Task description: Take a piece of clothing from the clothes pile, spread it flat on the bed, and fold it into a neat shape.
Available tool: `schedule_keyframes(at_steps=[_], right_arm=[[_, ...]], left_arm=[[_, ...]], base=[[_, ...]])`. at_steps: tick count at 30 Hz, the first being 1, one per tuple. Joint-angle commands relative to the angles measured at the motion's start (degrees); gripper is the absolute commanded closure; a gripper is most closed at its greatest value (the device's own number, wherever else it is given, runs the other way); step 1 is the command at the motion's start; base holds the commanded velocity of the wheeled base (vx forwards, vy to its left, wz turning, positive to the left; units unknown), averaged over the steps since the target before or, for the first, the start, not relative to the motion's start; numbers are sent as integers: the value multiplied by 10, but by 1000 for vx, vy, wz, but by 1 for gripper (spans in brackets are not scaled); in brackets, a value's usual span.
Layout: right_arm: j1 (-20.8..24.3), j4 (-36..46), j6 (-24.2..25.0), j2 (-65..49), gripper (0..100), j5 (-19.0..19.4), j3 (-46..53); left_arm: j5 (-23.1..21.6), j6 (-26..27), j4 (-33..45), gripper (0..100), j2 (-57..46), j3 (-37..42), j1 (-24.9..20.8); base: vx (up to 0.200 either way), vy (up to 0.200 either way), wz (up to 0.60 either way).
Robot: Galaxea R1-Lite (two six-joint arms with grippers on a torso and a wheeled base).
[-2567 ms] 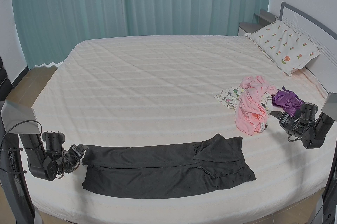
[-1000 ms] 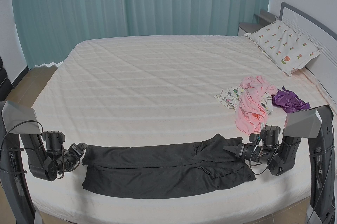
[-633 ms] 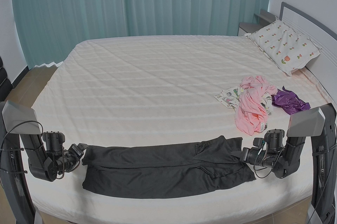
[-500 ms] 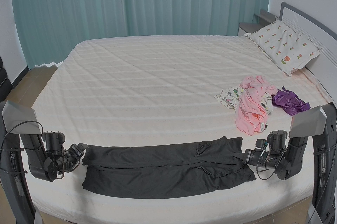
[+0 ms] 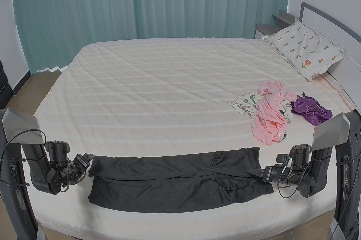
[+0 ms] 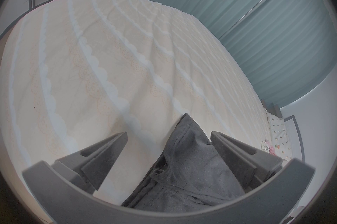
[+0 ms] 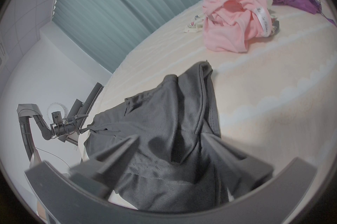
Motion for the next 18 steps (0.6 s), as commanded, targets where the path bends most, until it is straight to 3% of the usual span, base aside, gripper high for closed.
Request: schedule_keyframes(at_steps=[1, 7, 18], right_arm=[[-3, -17, 2, -3, 0, 0, 6], [-4, -60, 10, -13, 0, -1, 11], [16, -74, 94, -20, 0, -21, -35]], left_arm=[[-1, 0, 0, 0, 1, 0, 0], [-1, -1, 0, 0, 1, 0, 0], [-1, -2, -4, 0, -4, -11, -9]], base=[[0, 0, 0], [0, 0, 0], [0, 0, 0]])
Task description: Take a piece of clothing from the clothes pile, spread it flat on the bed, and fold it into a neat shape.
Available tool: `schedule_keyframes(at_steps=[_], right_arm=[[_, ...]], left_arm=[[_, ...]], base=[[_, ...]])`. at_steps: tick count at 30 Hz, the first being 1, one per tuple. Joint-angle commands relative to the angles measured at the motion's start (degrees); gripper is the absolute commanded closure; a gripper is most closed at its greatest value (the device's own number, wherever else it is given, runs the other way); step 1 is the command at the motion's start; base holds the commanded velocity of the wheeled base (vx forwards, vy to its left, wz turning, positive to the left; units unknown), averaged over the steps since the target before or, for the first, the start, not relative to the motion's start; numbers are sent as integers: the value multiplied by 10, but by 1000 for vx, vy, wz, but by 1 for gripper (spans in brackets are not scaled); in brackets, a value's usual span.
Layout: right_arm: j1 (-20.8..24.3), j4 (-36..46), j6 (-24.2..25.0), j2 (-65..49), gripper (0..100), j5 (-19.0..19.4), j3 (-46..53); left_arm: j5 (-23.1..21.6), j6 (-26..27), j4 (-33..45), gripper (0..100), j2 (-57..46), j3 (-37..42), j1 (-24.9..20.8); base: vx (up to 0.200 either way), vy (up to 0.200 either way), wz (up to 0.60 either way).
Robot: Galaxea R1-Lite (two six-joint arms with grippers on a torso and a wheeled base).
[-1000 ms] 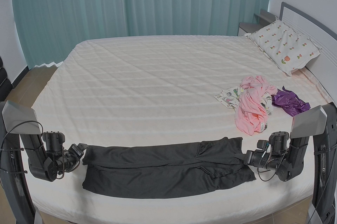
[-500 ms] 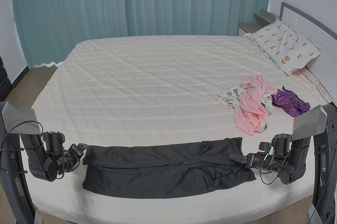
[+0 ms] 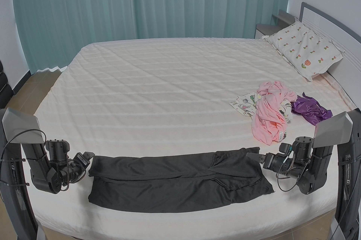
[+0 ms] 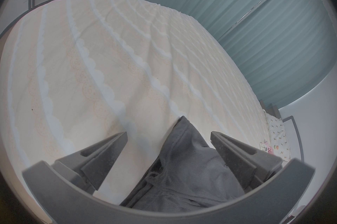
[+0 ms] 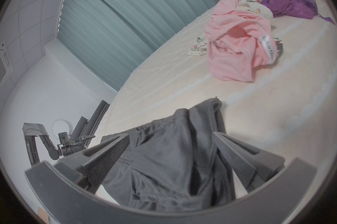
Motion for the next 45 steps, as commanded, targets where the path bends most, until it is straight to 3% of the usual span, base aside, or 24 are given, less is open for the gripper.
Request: schedule_keyframes(at_steps=[1, 4, 6, 8, 9, 11, 14, 16, 18, 26, 35, 36, 45], right_arm=[[27, 0, 13, -6, 0, -17, -26], [48, 10, 15, -9, 0, -41, -45], [87, 68, 14, -15, 0, -77, -91], [89, 72, 14, -15, 0, -78, -94], [130, 169, 11, -31, 0, -114, -170], [162, 254, 4, -36, 0, -130, -221], [181, 348, -40, -25, 0, -143, -282], [182, 359, -56, -18, 0, -150, -298], [185, 382, -102, -6, 0, -184, -330], [206, 471, -170, -5, 0, -191, -370], [209, 501, -223, 8, 0, -193, -380], [209, 510, -227, 8, 100, -193, -381], [208, 546, -248, 8, 100, -210, -396]], left_arm=[[1, -3, -1, 0, 0, -8, -12], [1, -15, -3, 0, -3, -8, -12], [1, -40, -11, 0, -20, -4, -12], [1, -42, -12, 0, -22, -4, -12], [1, -56, -11, 0, -33, 1, -14], [1, -57, -12, 0, -27, 3, -16], [1, -57, -12, 0, -25, 9, -14], [1, -57, -12, 0, -25, 10, -14], [1, -55, -12, 0, -20, 16, -15], [1, -53, -13, 0, -17, 17, -15], [1, -53, -13, 0, -16, 17, -15], [1, -53, -13, 0, -16, 17, -15], [1, -53, -13, 0, -15, 16, -15]], base=[[0, 0, 0], [0, 0, 0], [0, 0, 0], [0, 0, 0], [0, 0, 0], [0, 0, 0], [0, 0, 0], [0, 0, 0], [0, 0, 0], [0, 0, 0], [0, 0, 0], [0, 0, 0], [0, 0, 0]])
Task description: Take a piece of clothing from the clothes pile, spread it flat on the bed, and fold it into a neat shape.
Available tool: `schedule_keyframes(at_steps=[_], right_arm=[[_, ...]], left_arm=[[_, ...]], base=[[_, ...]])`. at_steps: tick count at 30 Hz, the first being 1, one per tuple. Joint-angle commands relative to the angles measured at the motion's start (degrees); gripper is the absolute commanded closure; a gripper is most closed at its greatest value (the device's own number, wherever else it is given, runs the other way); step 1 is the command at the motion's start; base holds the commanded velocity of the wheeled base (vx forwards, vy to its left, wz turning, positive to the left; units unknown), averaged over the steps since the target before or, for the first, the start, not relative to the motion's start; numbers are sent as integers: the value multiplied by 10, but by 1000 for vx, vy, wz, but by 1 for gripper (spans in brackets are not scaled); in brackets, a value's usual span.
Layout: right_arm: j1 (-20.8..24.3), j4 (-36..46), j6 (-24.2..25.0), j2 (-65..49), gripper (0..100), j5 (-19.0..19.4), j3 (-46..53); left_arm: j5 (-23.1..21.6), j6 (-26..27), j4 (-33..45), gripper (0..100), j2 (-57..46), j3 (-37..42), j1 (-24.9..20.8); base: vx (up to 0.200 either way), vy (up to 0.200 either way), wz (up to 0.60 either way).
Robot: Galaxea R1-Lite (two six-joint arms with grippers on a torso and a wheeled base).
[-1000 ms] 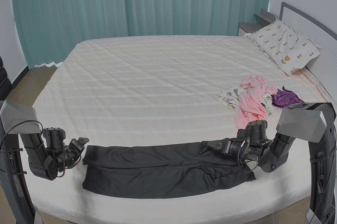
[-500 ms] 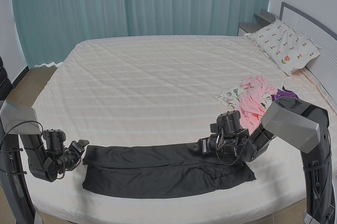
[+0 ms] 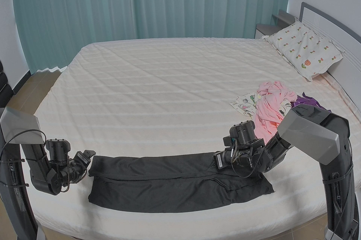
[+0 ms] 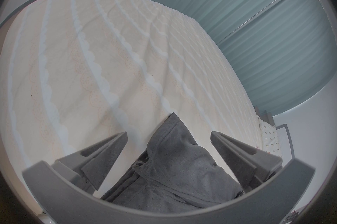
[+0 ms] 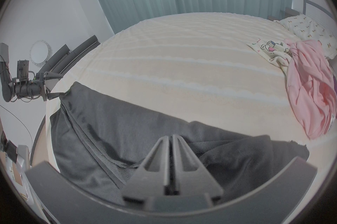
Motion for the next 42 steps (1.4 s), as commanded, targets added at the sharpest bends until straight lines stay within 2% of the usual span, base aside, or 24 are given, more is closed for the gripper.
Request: schedule_keyframes(at_steps=[1, 7, 11, 17, 18, 23, 25, 28, 33, 37, 38, 42], right_arm=[[1, -2, 1, 1, 100, -1, -13], [3, -8, 4, 1, 100, -6, -31], [11, -60, 3, 28, 100, -9, -31], [12, -82, 3, 44, 100, -24, -46], [13, -84, 4, 44, 0, -24, -44], [17, -109, 29, 44, 0, -25, -50], [15, -115, 71, 41, 0, -27, -62], [4, -112, 101, 34, 0, -28, -66], [-42, -99, 164, 6, 0, -18, -38], [-67, -97, 190, -15, 0, 12, 4], [-88, -102, 190, -33, 0, 40, 42], [-114, -104, 193, -63, 0, 81, 89]], left_arm=[[0, 0, 0, 0, 2, 0, 0], [0, 1, 0, 0, 3, 0, 0], [0, 1, 0, 0, 4, 0, 0], [0, 1, 0, 0, 4, 0, 0], [0, 1, 0, 0, 4, 0, 0], [1, 1, 0, 0, 4, 0, 0], [0, 1, 0, 0, 4, 0, 0], [0, 1, 0, 0, 4, 0, 0], [0, 1, 0, 0, 4, 0, 0], [0, 1, 0, 0, 4, 0, 0], [0, 0, 0, 0, 3, 0, 0], [0, 1, 0, 0, 3, 0, 0]], base=[[0, 0, 0], [0, 0, 0], [0, 0, 0], [0, 0, 0], [0, 0, 0], [0, 0, 0], [0, 0, 0], [0, 0, 0], [0, 0, 0], [0, 0, 0], [0, 0, 0], [0, 0, 0]])
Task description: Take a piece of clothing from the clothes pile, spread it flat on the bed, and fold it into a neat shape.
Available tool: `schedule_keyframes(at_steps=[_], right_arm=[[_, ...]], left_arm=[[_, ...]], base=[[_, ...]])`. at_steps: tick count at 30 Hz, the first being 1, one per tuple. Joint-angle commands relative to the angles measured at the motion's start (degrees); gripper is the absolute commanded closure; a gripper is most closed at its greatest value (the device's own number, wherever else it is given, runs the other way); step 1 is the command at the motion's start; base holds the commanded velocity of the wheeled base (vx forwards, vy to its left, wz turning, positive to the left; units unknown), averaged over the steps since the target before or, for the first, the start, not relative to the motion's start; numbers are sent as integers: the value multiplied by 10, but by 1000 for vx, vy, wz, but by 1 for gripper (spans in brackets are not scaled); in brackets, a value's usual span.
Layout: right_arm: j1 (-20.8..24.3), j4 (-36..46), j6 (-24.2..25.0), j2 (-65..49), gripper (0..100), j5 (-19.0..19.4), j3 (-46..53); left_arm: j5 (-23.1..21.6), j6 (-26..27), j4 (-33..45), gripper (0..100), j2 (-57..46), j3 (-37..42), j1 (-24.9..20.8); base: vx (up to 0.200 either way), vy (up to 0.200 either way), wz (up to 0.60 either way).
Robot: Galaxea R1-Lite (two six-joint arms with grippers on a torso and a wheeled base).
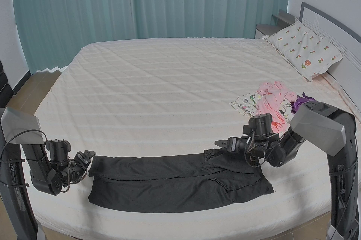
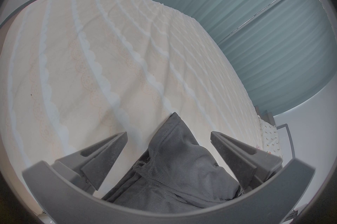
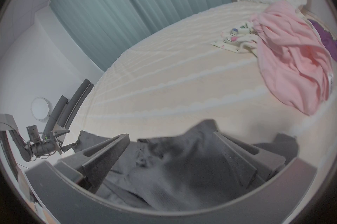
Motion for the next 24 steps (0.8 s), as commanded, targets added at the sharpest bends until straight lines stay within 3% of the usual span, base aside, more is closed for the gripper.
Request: schedule_keyframes(at_steps=[1, 14, 20, 21, 24], right_arm=[[-47, -2, 6, -57, 0, 47, 72], [-62, 0, 6, -56, 0, 90, 112], [-61, 5, 0, -28, 0, 93, 107], [-61, 6, 0, -28, 100, 93, 108], [-63, 6, 1, -27, 100, 93, 109]], left_arm=[[0, 0, 0, 0, 0, 1, 0], [0, 0, 0, 0, 1, 1, 0], [0, 0, 0, 0, 1, 0, 0], [0, 0, 0, 0, 1, 0, 0], [0, 0, 0, 0, 1, 0, 0]], base=[[0, 0, 0], [0, 0, 0], [0, 0, 0], [0, 0, 0], [0, 0, 0]])
